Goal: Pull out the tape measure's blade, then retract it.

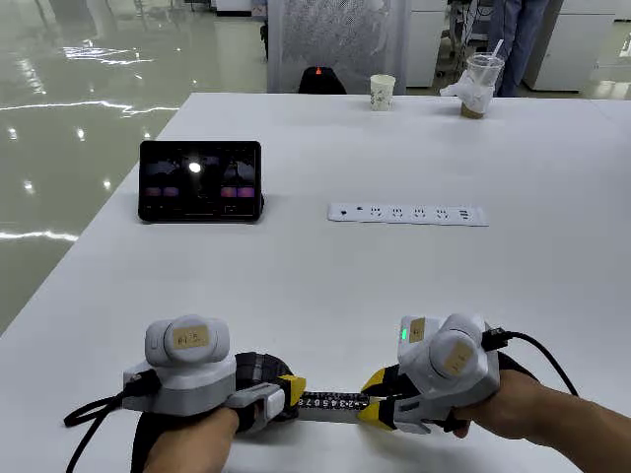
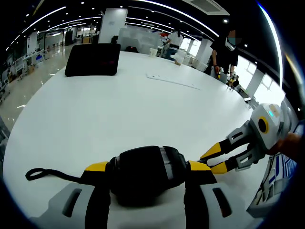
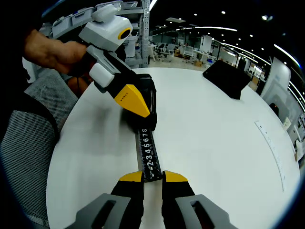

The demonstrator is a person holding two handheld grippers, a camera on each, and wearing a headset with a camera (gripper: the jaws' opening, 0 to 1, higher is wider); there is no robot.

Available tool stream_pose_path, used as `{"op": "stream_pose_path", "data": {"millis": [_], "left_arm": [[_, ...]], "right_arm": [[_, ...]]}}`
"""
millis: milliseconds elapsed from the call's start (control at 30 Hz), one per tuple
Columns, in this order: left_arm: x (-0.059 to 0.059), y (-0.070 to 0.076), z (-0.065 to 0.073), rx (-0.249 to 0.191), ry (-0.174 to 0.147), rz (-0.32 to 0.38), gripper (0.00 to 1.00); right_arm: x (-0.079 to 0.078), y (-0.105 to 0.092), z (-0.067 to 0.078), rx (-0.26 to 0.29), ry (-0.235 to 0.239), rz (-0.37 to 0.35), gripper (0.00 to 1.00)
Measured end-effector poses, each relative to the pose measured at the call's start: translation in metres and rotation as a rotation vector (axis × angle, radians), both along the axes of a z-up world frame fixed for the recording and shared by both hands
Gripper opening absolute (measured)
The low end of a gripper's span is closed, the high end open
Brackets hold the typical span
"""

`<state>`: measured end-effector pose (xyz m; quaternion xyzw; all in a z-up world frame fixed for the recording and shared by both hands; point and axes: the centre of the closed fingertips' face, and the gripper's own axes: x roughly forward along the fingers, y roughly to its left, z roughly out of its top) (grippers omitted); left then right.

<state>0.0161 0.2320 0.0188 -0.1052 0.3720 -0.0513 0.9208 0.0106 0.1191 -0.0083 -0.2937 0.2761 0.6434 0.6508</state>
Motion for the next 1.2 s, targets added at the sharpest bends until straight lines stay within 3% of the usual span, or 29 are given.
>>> {"op": "stream_pose_path", "data": {"millis": [567, 1200], "left_arm": [[0.000, 0.000, 0.000, -0.011, 0.003, 0.003, 0.58], [0.000, -0.001, -0.001, -0.021, 0.005, -0.001, 0.58]], "right_arm": [[-0.004, 0.034, 0.000, 0.023, 0.001, 0.017, 0.11], [-0.008, 0.057, -0.001, 0.036, 0.005, 0.045, 0.11]]}}
